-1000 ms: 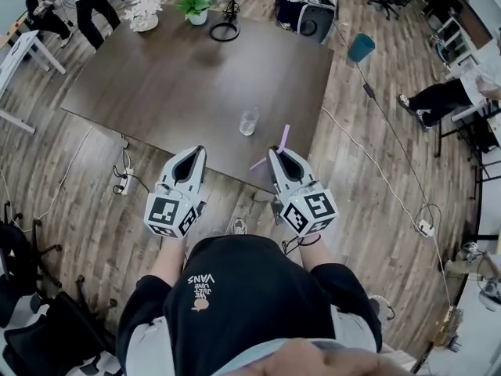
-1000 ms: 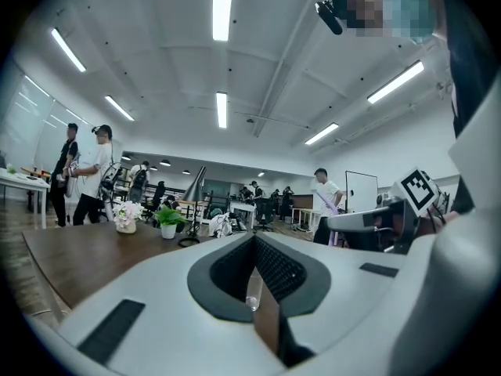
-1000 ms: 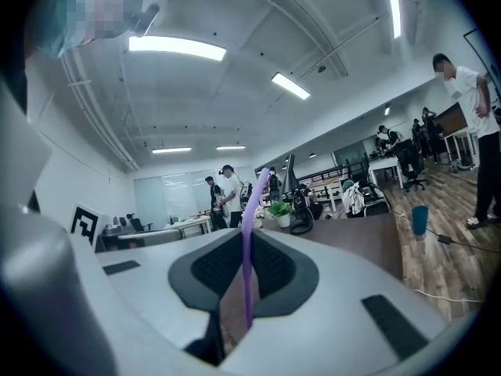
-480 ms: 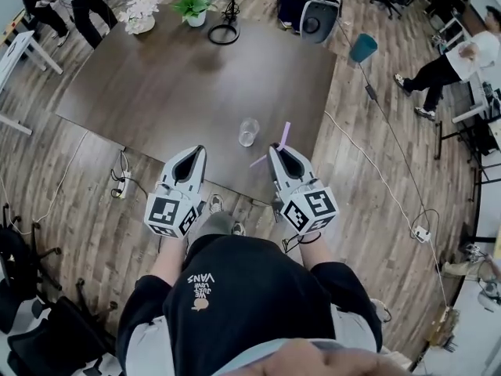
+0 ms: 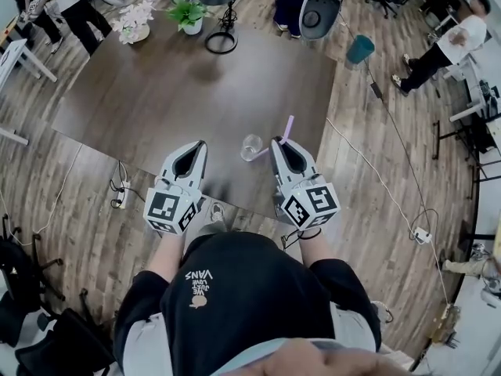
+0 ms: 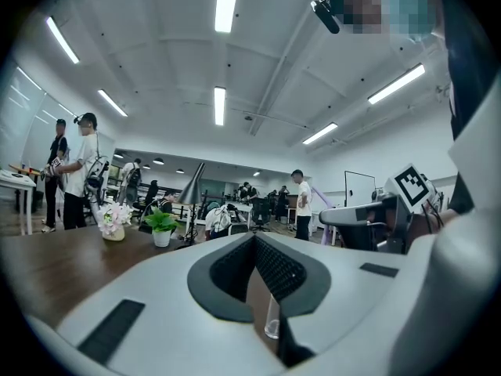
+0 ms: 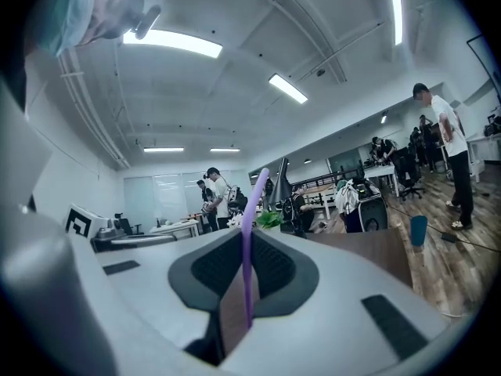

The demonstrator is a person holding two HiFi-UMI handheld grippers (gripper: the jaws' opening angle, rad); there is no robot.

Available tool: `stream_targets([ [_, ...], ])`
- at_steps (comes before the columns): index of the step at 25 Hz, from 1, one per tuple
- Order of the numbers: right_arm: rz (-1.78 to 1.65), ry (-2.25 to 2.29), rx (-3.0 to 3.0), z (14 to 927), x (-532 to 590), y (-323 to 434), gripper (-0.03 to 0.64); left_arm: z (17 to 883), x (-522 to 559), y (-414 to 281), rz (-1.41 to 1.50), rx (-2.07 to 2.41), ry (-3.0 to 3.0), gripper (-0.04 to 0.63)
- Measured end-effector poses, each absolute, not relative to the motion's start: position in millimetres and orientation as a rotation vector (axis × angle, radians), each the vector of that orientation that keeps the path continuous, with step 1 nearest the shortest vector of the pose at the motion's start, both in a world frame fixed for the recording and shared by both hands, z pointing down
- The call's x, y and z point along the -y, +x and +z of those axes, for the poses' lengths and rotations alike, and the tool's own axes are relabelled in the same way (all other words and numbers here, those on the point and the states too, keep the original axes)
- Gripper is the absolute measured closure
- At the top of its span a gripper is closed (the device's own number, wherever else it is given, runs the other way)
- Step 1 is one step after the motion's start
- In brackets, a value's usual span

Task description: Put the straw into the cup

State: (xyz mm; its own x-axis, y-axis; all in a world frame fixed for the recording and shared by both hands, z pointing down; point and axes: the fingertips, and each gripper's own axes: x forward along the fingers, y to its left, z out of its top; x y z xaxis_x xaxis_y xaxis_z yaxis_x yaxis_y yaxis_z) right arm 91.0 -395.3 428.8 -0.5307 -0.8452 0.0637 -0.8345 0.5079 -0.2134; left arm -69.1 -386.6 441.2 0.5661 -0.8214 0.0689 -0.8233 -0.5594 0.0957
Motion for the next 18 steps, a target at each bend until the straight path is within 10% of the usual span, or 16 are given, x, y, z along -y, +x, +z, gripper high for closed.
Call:
stream_targets([
  [18, -0.349, -1.577, -2.669, 453.4, 440.1, 91.6, 0.572, 450.9, 421.9, -79.2, 0.033, 1.401, 2.659, 0.586],
])
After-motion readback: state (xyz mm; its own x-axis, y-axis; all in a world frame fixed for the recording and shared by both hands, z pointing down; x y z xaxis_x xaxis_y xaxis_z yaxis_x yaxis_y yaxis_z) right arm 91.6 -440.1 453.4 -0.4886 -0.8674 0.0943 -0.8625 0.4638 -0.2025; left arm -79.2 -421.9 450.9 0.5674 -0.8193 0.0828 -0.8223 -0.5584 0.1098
